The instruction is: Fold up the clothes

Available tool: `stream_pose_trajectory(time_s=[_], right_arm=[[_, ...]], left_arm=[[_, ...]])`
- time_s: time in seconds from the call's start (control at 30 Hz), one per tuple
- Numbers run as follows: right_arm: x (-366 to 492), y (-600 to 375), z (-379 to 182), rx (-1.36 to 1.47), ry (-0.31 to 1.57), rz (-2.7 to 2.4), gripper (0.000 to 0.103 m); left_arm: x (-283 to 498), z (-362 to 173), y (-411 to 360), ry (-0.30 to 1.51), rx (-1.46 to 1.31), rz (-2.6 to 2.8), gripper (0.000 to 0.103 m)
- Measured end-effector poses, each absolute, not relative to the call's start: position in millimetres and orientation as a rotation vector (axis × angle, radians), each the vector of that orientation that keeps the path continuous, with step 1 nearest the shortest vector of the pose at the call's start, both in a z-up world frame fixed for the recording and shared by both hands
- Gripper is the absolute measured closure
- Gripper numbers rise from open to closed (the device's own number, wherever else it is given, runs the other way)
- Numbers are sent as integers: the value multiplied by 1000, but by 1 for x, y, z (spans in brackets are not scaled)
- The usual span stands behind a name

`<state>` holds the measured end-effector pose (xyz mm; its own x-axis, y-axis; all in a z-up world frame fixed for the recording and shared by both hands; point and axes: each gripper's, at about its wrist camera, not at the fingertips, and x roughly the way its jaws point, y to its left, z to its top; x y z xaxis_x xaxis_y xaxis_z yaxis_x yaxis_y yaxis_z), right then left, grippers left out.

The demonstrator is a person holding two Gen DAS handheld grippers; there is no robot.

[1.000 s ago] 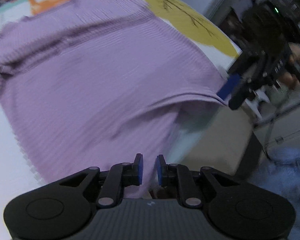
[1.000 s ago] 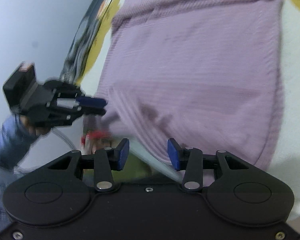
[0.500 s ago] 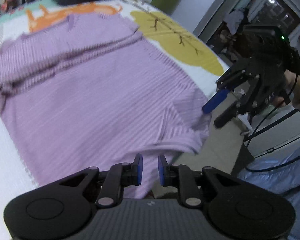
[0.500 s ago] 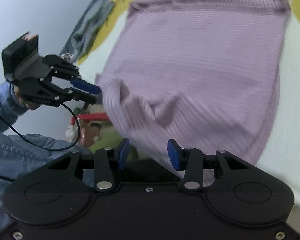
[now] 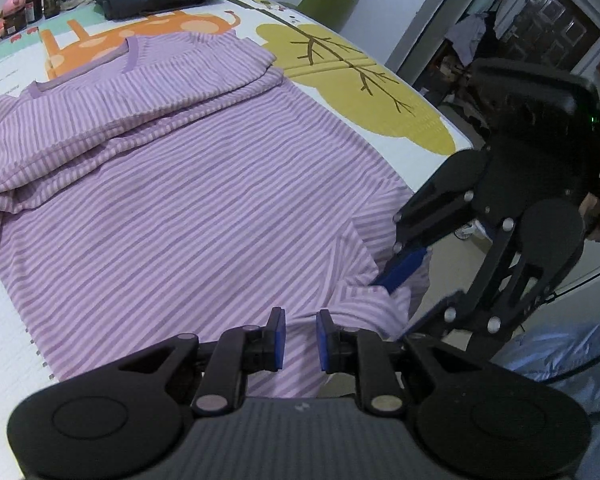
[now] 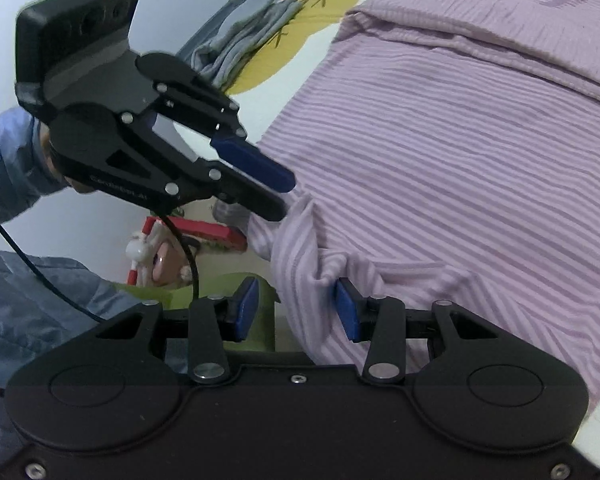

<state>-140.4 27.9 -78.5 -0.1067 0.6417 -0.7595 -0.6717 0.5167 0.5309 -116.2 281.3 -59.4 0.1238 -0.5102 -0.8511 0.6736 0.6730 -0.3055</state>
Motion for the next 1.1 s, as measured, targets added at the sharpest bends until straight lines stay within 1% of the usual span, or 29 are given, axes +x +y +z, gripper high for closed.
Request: stream_pose_trajectory(time_s=[0.07, 0.17, 0.27, 0.4, 0.63, 0.9, 1.1], right_arm=[[-141, 34, -83, -46, 1268, 1120, 63], [-144, 37, -86, -80, 1285, 1155, 71], [-151, 37, -87, -86, 1307, 1214, 75], [-160, 39, -90, -83, 1349, 1302, 75], [-171, 45, -97, -100, 1394, 1367, 75], [-153, 54, -95, -78, 1342, 1313, 75], [-136, 80, -108, -89, 1327, 1309, 76]], left_arm=[[-116, -60, 281, 1158, 167, -872, 85], [-117, -57, 281, 1148, 155, -882, 84], [-120, -54, 281, 1137, 126, -905, 84], [-125, -66, 278, 1178, 102, -927, 78], [-150, -101, 276, 1309, 86, -904, 79], [-168, -107, 301, 1342, -29, -812, 79], [-183, -113, 316, 1375, -49, -737, 78]])
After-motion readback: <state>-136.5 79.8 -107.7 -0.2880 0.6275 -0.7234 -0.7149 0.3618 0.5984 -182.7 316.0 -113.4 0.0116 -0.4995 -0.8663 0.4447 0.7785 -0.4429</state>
